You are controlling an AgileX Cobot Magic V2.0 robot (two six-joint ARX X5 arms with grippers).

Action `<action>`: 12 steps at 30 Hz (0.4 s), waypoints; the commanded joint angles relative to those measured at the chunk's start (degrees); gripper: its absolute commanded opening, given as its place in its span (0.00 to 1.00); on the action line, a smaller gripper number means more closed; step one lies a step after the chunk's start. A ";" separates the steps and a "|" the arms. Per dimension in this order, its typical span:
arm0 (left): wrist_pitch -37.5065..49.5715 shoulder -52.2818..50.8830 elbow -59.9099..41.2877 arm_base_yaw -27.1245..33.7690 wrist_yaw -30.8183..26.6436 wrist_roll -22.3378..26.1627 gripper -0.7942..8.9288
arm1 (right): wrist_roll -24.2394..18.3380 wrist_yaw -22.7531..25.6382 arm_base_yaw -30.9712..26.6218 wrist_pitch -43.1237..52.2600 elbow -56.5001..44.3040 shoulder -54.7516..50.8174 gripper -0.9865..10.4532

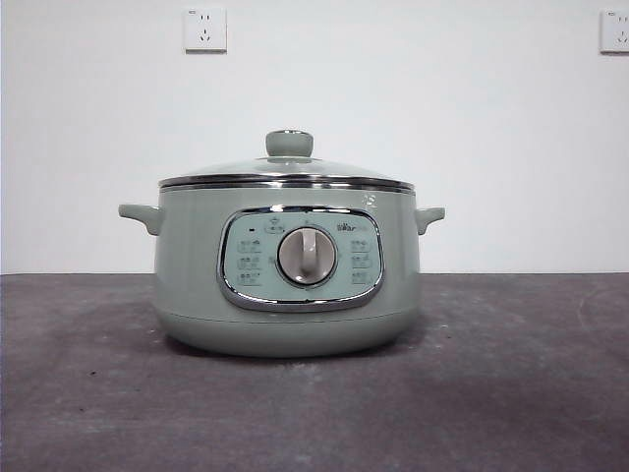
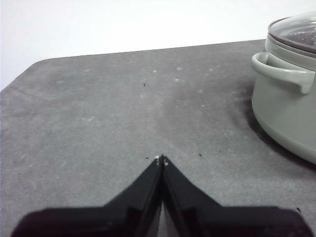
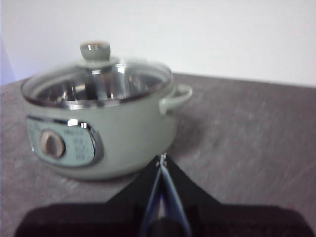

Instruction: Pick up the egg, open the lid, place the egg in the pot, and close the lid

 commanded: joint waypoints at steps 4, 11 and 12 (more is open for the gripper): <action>0.22 -0.13 -0.85 0.17 0.00 -0.37 0.08 | 2.19 0.11 -0.02 0.15 -3.08 -0.20 0.09; 0.22 -0.13 -0.85 0.17 0.00 -0.37 0.08 | 2.45 0.15 0.00 -1.01 -3.93 -0.20 0.09; 0.22 -0.13 -0.85 0.17 0.00 -0.37 0.08 | 2.47 0.17 -0.02 -1.01 -3.93 -0.20 0.09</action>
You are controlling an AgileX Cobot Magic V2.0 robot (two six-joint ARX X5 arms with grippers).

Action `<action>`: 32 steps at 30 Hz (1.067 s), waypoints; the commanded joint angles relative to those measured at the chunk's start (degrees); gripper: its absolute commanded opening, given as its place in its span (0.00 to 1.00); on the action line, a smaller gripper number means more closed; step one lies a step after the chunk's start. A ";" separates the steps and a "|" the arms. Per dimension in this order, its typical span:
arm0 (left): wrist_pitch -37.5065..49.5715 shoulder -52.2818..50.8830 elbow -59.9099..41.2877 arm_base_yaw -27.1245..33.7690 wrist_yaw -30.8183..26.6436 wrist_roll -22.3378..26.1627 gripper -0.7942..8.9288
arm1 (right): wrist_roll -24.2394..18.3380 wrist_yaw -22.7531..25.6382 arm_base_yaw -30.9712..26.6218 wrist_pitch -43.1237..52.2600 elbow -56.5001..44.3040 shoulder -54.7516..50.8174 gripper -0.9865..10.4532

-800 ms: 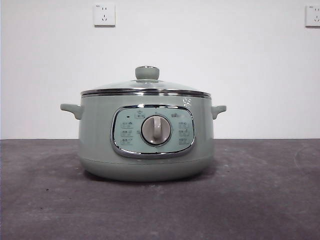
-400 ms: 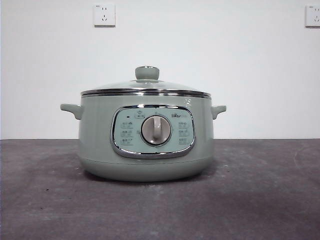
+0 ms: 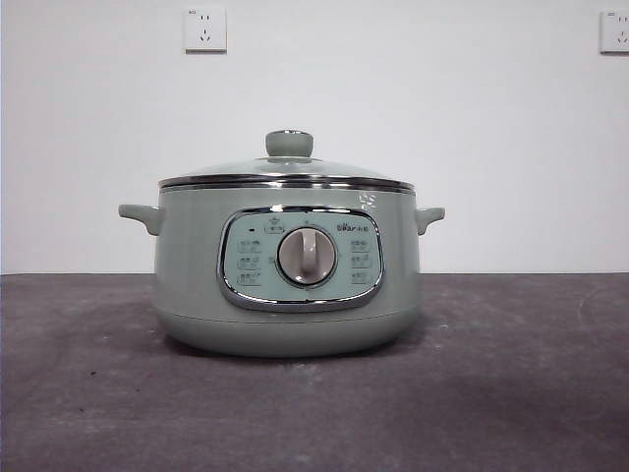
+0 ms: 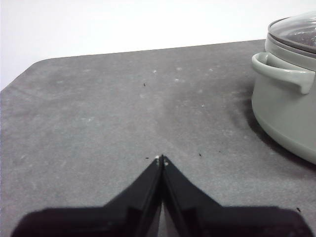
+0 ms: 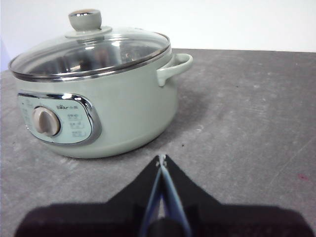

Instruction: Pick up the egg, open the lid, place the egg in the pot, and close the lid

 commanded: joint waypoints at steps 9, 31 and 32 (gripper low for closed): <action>0.22 -0.13 -0.85 0.17 0.00 -0.37 0.08 | 3.74 0.13 0.00 -0.22 -0.83 -0.13 0.09; 0.22 -0.13 -0.85 0.17 0.00 -0.37 0.08 | 3.74 0.13 0.00 -0.22 -0.83 -0.13 0.09; 0.22 -0.13 -0.85 0.17 0.00 -0.37 0.08 | 3.74 0.13 0.00 -0.22 -0.83 -0.13 0.09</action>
